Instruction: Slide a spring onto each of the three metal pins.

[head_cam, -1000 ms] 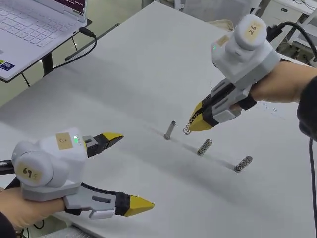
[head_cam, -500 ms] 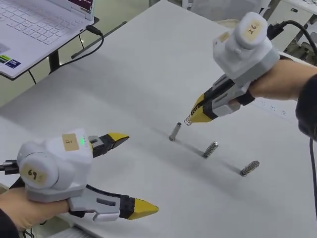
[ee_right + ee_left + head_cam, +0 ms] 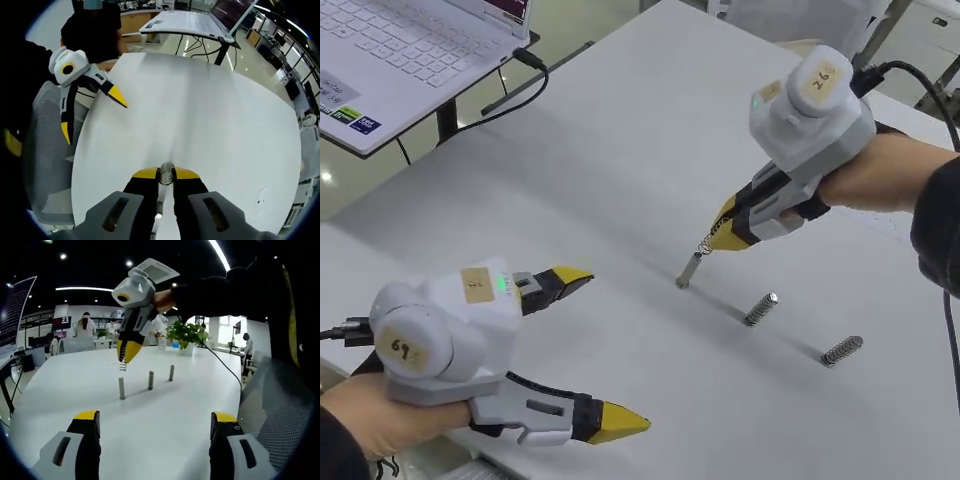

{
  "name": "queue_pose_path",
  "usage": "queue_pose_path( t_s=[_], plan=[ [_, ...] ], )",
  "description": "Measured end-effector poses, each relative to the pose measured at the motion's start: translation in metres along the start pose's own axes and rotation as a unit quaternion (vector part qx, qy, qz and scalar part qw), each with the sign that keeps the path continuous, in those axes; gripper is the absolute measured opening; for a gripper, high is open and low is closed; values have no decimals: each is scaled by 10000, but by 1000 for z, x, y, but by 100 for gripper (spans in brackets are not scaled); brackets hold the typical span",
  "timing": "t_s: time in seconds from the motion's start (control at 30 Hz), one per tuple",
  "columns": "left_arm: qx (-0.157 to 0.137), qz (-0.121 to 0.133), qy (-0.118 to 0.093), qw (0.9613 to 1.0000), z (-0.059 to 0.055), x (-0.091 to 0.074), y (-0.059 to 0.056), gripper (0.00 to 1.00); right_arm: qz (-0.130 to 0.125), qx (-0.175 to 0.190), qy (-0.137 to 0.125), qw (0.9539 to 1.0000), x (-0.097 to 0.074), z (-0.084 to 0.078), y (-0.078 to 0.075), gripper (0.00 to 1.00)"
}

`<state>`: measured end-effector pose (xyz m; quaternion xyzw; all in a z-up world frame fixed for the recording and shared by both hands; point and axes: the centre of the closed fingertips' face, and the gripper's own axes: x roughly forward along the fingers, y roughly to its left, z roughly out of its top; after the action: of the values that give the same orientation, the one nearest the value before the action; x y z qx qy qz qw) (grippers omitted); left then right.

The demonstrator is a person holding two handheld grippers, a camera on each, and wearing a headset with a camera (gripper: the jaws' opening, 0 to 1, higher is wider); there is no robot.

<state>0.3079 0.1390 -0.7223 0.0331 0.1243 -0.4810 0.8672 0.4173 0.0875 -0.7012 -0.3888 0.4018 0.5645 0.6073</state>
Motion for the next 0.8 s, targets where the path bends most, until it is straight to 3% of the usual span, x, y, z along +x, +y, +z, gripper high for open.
queue_pose_path(
  t_s=[0.4,0.8],
  plan=[
    [10,1,81,10000,0,2,4,88,104,53,38,9999,10,-3,-14,8],
    [-21,-10,104,9999,-1,2,3,87,200,76,102,9997,17,-6,-17,8]
  ],
)
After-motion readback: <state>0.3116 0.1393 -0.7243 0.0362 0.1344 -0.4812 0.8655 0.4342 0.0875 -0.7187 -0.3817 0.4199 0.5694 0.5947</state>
